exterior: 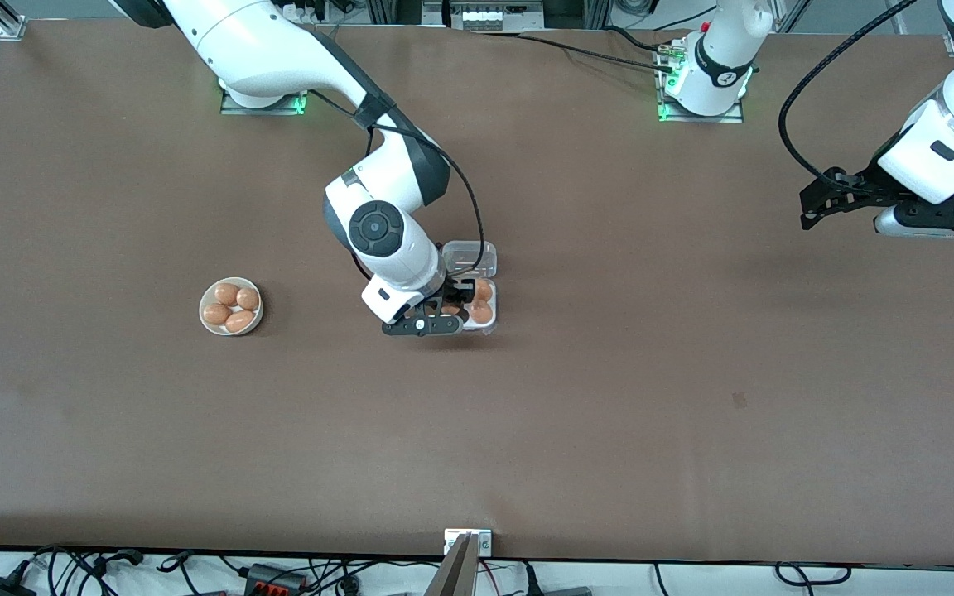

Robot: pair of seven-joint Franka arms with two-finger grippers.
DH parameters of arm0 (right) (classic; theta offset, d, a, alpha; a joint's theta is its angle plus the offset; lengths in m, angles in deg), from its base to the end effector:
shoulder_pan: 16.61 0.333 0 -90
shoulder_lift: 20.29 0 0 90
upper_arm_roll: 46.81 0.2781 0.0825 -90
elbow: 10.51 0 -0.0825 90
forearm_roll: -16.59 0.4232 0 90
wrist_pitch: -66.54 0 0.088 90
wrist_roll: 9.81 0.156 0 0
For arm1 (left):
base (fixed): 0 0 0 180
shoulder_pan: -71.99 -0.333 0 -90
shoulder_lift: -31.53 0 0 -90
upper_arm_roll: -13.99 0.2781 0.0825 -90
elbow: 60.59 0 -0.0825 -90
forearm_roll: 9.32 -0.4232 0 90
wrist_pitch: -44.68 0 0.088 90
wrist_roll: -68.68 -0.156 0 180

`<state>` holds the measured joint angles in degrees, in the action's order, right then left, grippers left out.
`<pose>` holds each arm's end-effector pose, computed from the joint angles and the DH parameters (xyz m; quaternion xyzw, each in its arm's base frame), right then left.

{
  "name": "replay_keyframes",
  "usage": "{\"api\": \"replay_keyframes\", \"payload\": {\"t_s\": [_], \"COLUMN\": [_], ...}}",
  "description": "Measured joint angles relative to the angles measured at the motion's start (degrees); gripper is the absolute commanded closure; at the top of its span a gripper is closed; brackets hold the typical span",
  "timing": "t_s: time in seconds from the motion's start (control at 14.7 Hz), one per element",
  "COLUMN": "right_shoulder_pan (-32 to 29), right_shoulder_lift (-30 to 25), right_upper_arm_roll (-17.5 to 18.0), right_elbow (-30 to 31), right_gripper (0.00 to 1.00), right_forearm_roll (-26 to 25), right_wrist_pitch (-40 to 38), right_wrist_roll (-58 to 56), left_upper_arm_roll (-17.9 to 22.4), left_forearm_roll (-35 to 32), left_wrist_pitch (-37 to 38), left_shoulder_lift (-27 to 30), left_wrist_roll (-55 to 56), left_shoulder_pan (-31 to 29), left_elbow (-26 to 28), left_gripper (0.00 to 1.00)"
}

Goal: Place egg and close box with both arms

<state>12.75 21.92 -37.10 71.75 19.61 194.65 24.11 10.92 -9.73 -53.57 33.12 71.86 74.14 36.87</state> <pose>0.5829 0.4605 0.1688 -0.9963 -0.0057 0.0169 0.0835 0.5962 -0.0537 0.4998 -0.9996 0.0182 -0.0210 0.0028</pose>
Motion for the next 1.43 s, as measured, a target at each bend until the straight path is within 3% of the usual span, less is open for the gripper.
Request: {"api": "replay_keyframes", "payload": {"t_s": [0.75,0.82,0.88,1.16,1.43], "right_shoulder_pan": [0.9,0.9,0.9,0.7,0.5], "right_shoulder_lift": [2.8,2.9,3.0,3.0,1.4], "right_upper_arm_roll": [0.0,0.0,0.0,-0.5,-3.1], "right_elbow": [-0.1,-0.1,-0.2,-1.9,-14.7], "right_gripper": [1.0,0.29,0.0,0.0,0.0], "right_forearm_roll": [0.0,0.0,0.0,0.0,0.0], "right_wrist_pitch": [2.1,2.1,2.1,-1.1,-16.1], "right_wrist_roll": [1.2,1.2,1.3,1.5,1.6], "left_upper_arm_roll": [0.0,0.0,0.0,0.0,0.0], "left_forearm_roll": [0.0,0.0,0.0,0.0,0.0], "left_wrist_pitch": [0.0,0.0,0.0,0.0,0.0], "left_shoulder_lift": [0.0,0.0,0.0,0.0,0.0], "left_wrist_roll": [0.0,0.0,0.0,0.0,0.0], "left_shoulder_pan": [0.0,0.0,0.0,0.0,0.0], "left_elbow": [0.0,0.0,0.0,0.0,0.0], "left_gripper": [0.0,0.0,0.0,0.0,0.0]}}
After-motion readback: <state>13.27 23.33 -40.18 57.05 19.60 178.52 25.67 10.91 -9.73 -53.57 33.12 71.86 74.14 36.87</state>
